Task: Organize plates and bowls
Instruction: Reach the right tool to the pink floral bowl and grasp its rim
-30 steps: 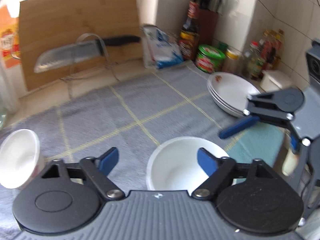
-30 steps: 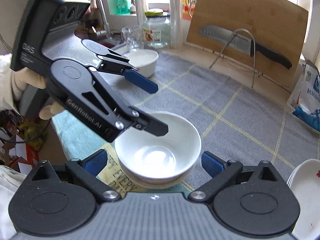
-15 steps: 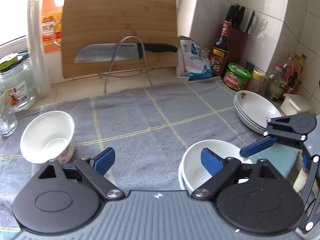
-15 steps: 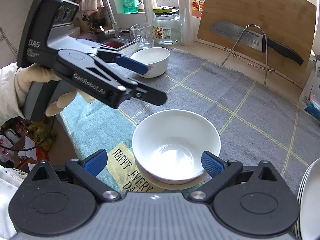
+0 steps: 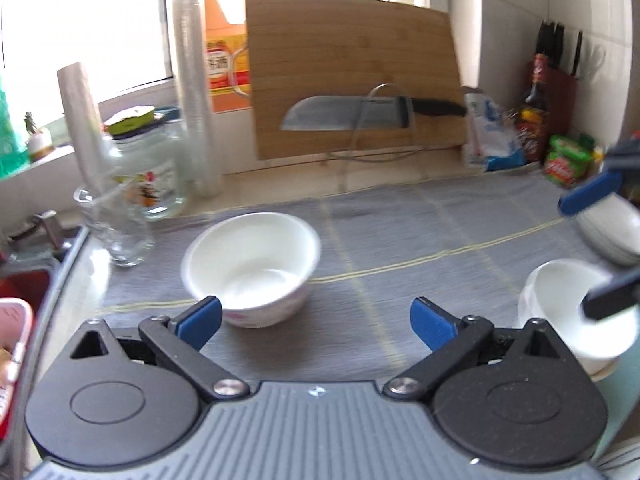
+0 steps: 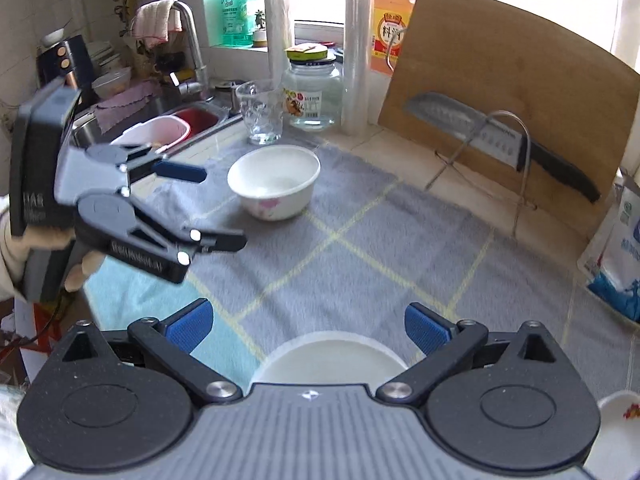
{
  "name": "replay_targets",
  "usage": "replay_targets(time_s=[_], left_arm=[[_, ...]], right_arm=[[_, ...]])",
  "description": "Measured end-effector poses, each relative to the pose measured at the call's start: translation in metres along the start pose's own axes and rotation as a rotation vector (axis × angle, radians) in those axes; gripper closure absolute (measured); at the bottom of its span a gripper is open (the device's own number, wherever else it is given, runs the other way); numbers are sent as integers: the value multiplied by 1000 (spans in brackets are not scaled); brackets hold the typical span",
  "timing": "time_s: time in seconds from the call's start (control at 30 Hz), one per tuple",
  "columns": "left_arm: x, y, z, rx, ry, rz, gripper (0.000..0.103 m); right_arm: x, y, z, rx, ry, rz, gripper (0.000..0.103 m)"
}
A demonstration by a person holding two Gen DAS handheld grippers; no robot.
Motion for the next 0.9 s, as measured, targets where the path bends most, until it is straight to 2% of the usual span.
replay_targets(time_s=[0.07,0.23,0.6,0.8,0.9], left_arm=[[-1,-9,5,33,0,13,3],[-3,-26,21,42,-3,33,3],[-6,-43,52,-22,-23,6,3],[-3,-47,60,-39,-11,11,3],[-2,-50,63,-44,-6,4,4]], right_arm=[[12,-5,5,-9,-1,1,0],[43,-15,19,-20,-8,-21,0],[109,-20,70,28,-64,-29,0],[134,-18,100,47,-103,-45,1],[142,-17,116,64,-130,-48,5]])
Point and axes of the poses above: each gripper's, at about its wrist camera, not at the fingertips, and z roughly the way its jaws point, y to its right, x to its top, the point moved 6 cm from there along z, roughly the way its jaws point, and after that the axes turned 10 degrees about -y, right-handed, at the moved point
